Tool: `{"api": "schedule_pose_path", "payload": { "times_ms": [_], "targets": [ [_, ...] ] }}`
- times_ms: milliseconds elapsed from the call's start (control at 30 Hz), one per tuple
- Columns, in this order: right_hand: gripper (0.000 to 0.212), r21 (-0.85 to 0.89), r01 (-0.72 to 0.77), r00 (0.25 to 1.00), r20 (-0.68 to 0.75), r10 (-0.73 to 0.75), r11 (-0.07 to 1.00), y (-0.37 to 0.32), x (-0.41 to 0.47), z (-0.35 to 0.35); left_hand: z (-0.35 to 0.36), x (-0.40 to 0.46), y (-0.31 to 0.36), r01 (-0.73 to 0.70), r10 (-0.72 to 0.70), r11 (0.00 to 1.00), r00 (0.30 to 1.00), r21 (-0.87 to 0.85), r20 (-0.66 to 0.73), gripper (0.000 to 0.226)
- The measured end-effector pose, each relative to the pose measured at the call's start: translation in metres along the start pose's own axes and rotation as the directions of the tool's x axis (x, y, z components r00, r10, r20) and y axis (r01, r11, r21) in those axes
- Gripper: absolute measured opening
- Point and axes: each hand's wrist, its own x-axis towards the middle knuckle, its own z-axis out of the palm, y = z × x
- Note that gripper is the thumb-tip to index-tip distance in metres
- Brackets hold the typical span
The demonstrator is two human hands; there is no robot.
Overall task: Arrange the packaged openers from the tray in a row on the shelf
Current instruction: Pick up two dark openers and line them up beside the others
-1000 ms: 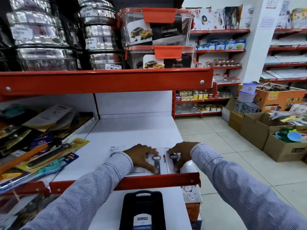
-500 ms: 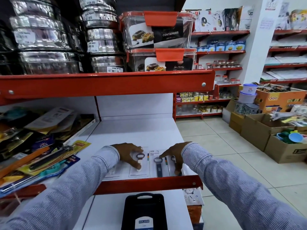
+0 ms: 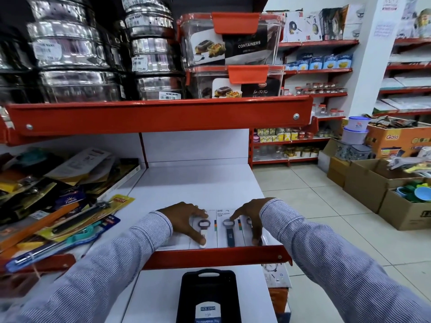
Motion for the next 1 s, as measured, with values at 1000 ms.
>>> {"api": "schedule_pose_path", "payload": {
  "times_ms": [1000],
  "targets": [
    [0.082, -0.002, 0.006, 1.0, -0.01, -0.006, 1.0, -0.015, -0.015, -0.003, -0.014, -0.027, -0.05, 0.073, -0.079, 0.992, 0.995, 0.101, 0.06, 0.095]
  ]
}}
